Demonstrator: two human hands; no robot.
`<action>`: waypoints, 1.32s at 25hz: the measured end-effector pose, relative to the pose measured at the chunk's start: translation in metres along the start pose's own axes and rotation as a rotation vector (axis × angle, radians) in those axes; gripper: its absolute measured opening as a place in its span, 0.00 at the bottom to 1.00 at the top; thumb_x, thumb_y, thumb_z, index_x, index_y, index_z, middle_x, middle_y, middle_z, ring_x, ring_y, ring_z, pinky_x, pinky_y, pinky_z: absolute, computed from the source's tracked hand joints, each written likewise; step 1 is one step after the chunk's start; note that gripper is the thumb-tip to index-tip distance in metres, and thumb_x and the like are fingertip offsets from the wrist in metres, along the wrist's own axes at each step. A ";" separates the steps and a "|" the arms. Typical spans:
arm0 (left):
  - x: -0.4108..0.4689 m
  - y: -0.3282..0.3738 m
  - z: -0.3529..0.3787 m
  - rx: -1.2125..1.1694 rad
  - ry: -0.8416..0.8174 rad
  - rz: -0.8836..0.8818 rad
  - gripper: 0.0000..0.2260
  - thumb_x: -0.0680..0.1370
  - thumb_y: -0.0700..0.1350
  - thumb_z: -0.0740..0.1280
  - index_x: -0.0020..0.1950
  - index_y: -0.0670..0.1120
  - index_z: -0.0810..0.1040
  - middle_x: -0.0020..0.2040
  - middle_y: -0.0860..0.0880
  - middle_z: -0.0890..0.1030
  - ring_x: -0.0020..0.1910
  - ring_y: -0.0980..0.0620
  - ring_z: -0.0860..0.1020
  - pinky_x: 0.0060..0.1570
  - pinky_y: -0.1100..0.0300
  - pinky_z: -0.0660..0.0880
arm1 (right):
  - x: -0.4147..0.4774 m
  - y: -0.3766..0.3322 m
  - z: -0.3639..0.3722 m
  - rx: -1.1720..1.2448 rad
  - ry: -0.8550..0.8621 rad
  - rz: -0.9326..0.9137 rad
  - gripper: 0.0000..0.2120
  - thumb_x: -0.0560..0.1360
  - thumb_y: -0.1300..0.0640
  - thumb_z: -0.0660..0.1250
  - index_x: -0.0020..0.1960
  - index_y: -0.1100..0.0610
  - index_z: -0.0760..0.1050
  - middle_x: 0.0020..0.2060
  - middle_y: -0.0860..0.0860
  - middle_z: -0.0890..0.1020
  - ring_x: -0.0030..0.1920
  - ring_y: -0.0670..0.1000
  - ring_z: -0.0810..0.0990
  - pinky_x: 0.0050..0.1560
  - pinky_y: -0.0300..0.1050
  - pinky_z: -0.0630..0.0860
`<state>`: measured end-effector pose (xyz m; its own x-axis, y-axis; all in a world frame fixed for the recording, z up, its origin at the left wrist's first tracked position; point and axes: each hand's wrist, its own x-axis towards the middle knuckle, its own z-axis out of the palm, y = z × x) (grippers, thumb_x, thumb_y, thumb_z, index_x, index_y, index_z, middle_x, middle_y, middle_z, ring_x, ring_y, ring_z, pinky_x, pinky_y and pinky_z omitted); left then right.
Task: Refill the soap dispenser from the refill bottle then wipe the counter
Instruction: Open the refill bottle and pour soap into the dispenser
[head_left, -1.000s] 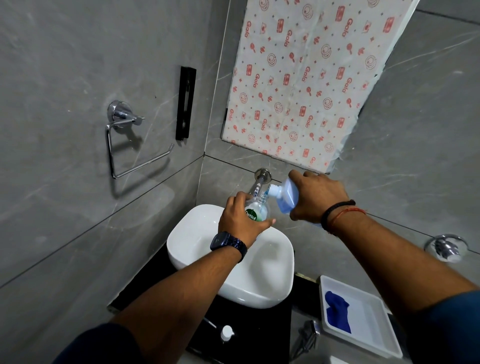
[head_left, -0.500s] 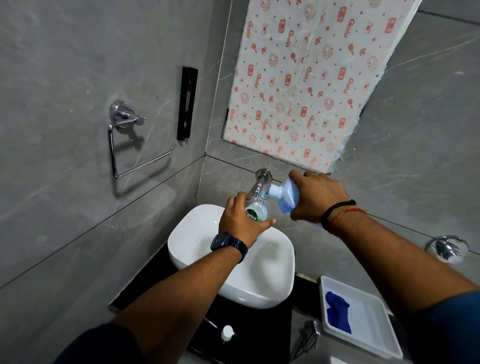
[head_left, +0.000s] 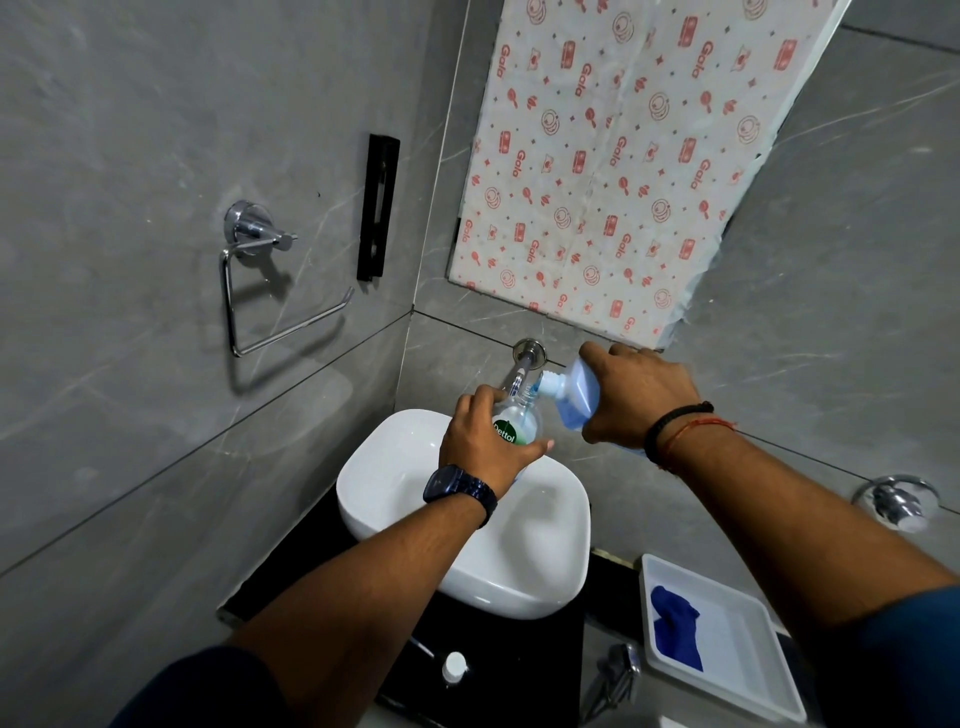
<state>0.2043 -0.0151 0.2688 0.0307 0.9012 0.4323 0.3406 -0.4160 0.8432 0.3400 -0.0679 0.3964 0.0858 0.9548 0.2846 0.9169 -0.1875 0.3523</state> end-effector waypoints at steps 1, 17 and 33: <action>0.000 0.000 0.000 -0.001 -0.001 -0.002 0.31 0.55 0.61 0.79 0.51 0.55 0.68 0.50 0.53 0.74 0.42 0.54 0.72 0.39 0.63 0.72 | 0.000 0.000 0.000 0.001 0.002 0.000 0.34 0.58 0.43 0.75 0.58 0.47 0.63 0.46 0.52 0.77 0.43 0.55 0.73 0.40 0.48 0.74; 0.000 0.002 0.008 0.004 -0.015 -0.013 0.32 0.55 0.61 0.79 0.53 0.54 0.69 0.51 0.51 0.75 0.44 0.54 0.72 0.39 0.62 0.72 | -0.001 0.005 -0.001 0.000 -0.034 0.011 0.33 0.59 0.43 0.76 0.58 0.47 0.63 0.46 0.52 0.77 0.41 0.53 0.70 0.39 0.47 0.72; 0.001 0.006 0.013 0.019 -0.028 -0.028 0.33 0.56 0.60 0.78 0.54 0.53 0.69 0.52 0.51 0.75 0.44 0.52 0.73 0.41 0.59 0.77 | 0.001 0.011 0.005 0.008 -0.026 0.012 0.34 0.58 0.43 0.76 0.57 0.47 0.63 0.46 0.52 0.77 0.42 0.53 0.72 0.40 0.48 0.75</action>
<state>0.2189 -0.0152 0.2697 0.0475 0.9155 0.3994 0.3590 -0.3888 0.8485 0.3519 -0.0679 0.3955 0.1071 0.9580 0.2660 0.9188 -0.1976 0.3418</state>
